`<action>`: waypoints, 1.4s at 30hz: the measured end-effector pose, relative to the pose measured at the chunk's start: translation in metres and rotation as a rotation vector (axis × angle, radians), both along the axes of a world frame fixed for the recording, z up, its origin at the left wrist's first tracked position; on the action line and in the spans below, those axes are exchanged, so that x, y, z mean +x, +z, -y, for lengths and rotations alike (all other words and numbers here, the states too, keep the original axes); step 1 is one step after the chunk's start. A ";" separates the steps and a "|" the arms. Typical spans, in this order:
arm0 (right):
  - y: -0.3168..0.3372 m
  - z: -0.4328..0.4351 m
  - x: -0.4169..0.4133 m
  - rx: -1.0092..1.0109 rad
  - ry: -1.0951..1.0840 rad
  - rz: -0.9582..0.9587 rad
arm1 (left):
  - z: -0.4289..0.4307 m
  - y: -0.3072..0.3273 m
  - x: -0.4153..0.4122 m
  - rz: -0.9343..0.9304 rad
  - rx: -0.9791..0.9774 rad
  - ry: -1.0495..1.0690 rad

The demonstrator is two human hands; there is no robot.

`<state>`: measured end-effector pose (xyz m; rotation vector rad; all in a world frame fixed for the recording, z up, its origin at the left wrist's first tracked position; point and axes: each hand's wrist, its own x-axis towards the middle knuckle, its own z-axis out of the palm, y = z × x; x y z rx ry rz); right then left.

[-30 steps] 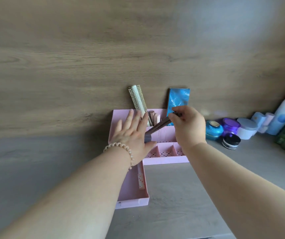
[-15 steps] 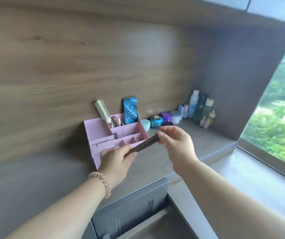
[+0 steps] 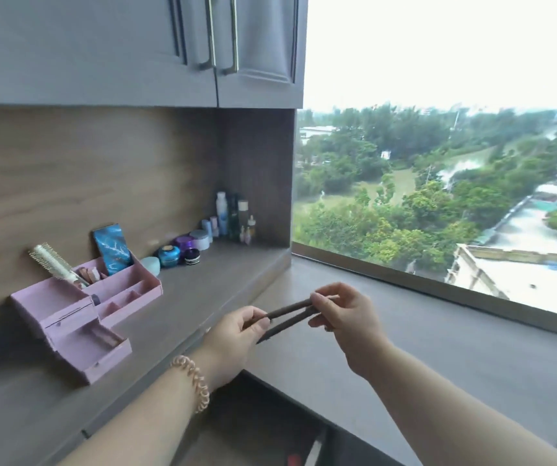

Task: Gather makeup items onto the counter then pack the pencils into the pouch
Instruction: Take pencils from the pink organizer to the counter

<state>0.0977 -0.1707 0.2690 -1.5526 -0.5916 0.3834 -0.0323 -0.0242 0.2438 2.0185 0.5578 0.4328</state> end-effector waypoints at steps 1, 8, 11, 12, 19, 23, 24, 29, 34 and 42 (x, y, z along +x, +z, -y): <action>0.002 0.020 0.004 0.022 -0.024 -0.020 | 0.019 0.003 0.008 -0.015 -0.008 -0.058; -0.004 0.195 0.037 0.065 -0.231 -0.084 | 0.165 -0.002 0.077 -0.030 -0.111 -0.386; -0.018 0.295 0.051 0.096 -0.335 -0.109 | 0.252 -0.014 0.113 -0.066 -0.135 -0.498; -0.024 0.326 0.055 0.098 -0.359 -0.125 | 0.281 -0.019 0.123 -0.085 -0.138 -0.514; -0.051 0.548 0.079 0.124 -0.568 -0.211 | 0.497 -0.037 0.193 -0.202 -0.087 -0.712; -0.053 0.636 0.090 0.124 -0.628 -0.219 | 0.583 -0.037 0.216 -0.231 -0.060 -0.786; -0.055 0.649 0.093 0.113 -0.632 -0.214 | 0.595 -0.036 0.219 -0.239 -0.053 -0.786; -0.065 0.690 0.110 0.090 -0.668 -0.219 | 0.627 -0.047 0.249 -0.218 0.043 -0.751; -0.088 0.702 0.136 0.027 -0.659 -0.259 | 0.640 -0.057 0.281 -0.193 -0.063 -0.712; -0.111 0.697 0.184 -0.321 -0.484 -0.254 | 0.625 -0.078 0.345 -0.251 0.006 -0.826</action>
